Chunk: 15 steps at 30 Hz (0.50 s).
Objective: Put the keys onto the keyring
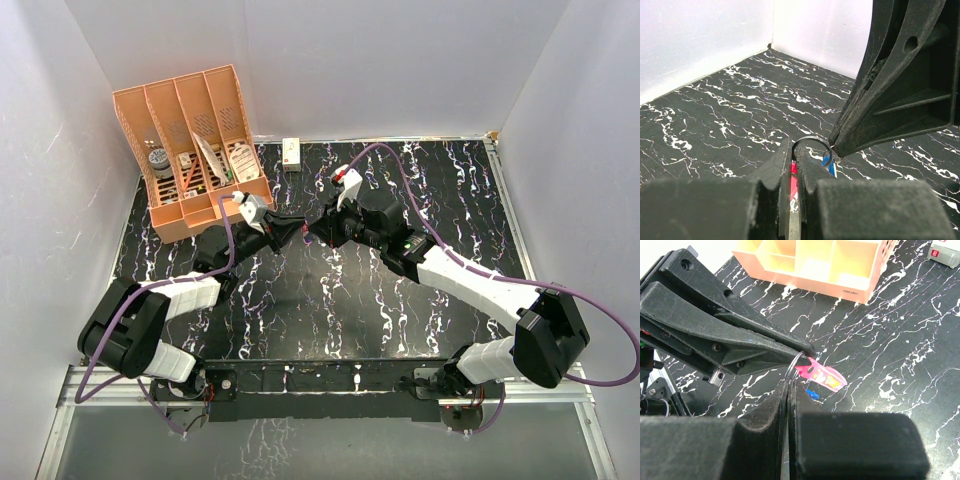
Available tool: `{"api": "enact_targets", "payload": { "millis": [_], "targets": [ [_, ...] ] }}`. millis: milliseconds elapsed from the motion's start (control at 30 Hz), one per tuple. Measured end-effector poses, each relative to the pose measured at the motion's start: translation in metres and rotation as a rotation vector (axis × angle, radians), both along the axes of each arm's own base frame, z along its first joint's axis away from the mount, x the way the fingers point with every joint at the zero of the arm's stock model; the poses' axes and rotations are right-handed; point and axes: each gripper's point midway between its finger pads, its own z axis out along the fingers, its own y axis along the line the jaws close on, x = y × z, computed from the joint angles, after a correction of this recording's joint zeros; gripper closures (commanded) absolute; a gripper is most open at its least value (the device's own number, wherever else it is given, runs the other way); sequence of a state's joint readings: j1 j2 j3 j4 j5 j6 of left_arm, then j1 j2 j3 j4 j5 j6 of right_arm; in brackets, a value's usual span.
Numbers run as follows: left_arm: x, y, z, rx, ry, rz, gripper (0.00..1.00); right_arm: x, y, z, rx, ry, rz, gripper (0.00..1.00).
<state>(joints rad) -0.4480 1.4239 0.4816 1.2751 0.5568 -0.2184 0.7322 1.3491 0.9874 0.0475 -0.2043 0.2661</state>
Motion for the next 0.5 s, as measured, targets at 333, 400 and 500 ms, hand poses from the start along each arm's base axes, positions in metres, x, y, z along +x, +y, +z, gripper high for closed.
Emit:
{"api": "enact_targets", "payload": {
  "millis": [333,400,500],
  "targets": [
    [0.0011,0.0013,0.0031,-0.001,-0.015,0.011,1.0,0.0035,-0.0023,-0.0002,0.0,0.002,-0.027,1.0],
    [0.0012,0.0016,0.0038,-0.002,-0.017,0.013,1.0,0.0033,-0.0021,-0.0002,0.001,0.004,-0.027,1.0],
    [0.0011,0.0017,0.0034,-0.001,-0.017,0.013,1.0,0.003,-0.0018,-0.0001,0.005,0.008,-0.028,1.0]
  ]
}}
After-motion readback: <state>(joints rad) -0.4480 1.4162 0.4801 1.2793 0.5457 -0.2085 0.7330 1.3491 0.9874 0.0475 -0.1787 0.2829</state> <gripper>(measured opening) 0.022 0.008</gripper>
